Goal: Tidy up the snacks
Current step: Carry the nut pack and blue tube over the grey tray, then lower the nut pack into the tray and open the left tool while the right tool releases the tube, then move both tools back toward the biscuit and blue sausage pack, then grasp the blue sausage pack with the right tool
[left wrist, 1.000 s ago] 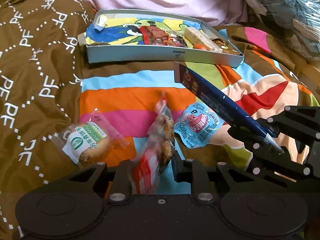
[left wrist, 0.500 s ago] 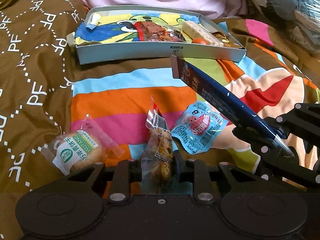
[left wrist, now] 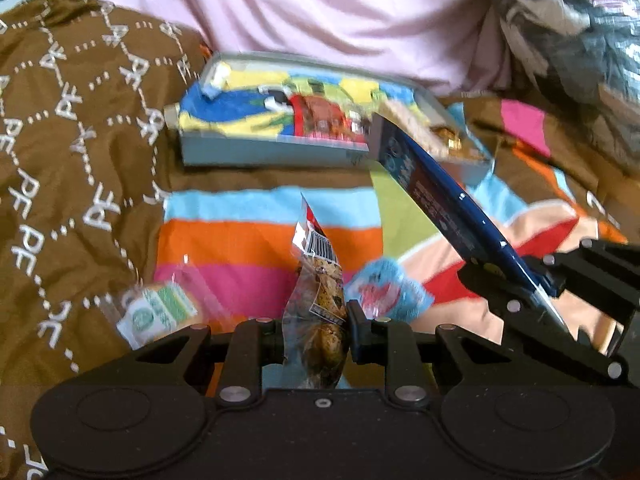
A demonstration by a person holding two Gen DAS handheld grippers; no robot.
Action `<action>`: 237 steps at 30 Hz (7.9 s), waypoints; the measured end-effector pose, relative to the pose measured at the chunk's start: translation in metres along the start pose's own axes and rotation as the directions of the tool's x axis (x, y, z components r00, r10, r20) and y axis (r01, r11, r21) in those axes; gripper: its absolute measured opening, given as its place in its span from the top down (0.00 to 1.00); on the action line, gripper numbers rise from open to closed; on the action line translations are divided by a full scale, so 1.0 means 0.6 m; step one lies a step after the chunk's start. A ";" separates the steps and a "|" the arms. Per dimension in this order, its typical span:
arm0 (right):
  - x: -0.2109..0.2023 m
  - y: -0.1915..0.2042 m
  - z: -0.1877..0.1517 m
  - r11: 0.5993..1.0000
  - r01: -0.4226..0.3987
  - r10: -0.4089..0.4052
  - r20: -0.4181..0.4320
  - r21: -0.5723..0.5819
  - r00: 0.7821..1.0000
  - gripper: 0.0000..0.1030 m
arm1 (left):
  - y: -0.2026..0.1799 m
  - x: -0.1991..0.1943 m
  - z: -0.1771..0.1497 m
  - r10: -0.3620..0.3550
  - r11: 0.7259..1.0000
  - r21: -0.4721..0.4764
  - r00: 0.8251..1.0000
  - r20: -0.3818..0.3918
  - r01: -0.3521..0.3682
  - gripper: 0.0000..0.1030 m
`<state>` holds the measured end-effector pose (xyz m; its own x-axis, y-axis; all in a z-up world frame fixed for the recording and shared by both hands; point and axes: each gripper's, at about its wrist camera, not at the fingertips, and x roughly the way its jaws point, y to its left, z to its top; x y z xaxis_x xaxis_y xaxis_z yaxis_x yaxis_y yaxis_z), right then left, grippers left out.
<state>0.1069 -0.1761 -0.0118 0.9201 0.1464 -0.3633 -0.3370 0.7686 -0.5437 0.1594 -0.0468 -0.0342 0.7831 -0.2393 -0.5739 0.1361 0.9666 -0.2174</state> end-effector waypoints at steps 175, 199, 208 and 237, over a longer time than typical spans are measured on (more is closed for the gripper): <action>0.169 -0.068 -0.045 0.880 -0.234 0.336 -0.193 0.414 0.922 0.00 | 0.163 0.002 -0.009 -0.120 0.990 -0.074 0.993 0.021 0.121 0.01; 0.178 -0.022 -0.034 0.879 -0.307 0.383 -0.156 0.365 0.910 0.00 | 0.141 0.033 -0.010 -0.077 0.997 -0.026 0.997 -0.029 0.076 0.01; 0.176 -0.016 -0.033 0.888 -0.273 0.348 -0.154 0.369 0.925 0.02 | 0.126 0.041 -0.013 -0.012 0.999 0.031 0.999 -0.046 0.013 0.07; 0.173 -0.006 -0.031 0.912 -0.247 0.316 -0.176 0.328 0.932 0.10 | 0.117 0.035 -0.019 0.018 0.998 0.053 1.000 -0.021 -0.017 0.34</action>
<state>0.2000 -0.1753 -0.0616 0.7161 0.2702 -0.6435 -0.4693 0.8689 -0.1573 0.1783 0.0149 -0.0706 0.7724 -0.2241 -0.5943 0.1550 0.9739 -0.1658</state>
